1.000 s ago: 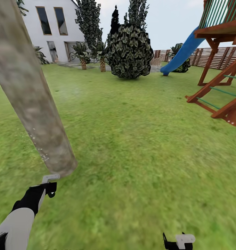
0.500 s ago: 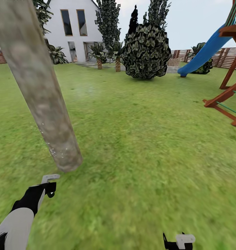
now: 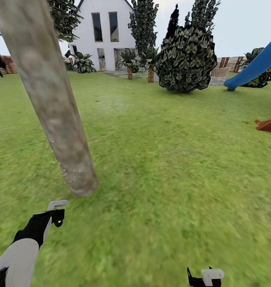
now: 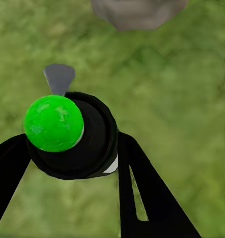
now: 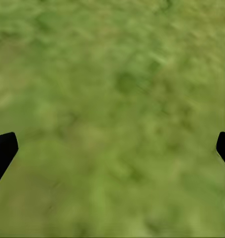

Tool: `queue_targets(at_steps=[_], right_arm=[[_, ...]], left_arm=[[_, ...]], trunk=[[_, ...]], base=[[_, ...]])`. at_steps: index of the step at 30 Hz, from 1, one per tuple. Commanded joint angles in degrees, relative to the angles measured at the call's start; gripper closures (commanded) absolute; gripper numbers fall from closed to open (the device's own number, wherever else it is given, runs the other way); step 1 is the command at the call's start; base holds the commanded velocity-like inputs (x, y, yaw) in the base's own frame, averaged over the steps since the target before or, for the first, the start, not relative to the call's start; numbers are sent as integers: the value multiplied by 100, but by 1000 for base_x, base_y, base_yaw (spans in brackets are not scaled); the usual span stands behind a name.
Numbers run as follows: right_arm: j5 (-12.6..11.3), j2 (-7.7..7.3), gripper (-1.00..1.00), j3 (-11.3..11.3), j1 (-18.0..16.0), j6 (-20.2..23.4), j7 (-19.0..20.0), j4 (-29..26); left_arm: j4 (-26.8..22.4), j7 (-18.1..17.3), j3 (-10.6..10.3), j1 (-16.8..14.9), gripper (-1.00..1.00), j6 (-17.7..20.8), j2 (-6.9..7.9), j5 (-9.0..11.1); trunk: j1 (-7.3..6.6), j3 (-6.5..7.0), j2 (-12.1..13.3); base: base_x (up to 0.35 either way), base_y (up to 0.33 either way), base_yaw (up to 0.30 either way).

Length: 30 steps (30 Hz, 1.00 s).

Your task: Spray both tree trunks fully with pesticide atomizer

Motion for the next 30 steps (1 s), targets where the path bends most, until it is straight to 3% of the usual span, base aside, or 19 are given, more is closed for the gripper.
queue_targets(at_steps=[1,13,30], right_arm=[[0,-3,-100,0,0,0,1,1],[0,0,-100,-7,0,0,7,1],[0,0,-100,-8,0,0,7,-6]], left_arm=[[-3,-1,0,-1,100,-4,0,1],[-9,5,8,1,100,-9,0,1],[0,-12,26,1,100,-23,-16,8]], trunk=[[0,0,0],[0,0,0],[0,0,0]], base=[[182,-234,13],[178,-234,3],[171,-205,266]])
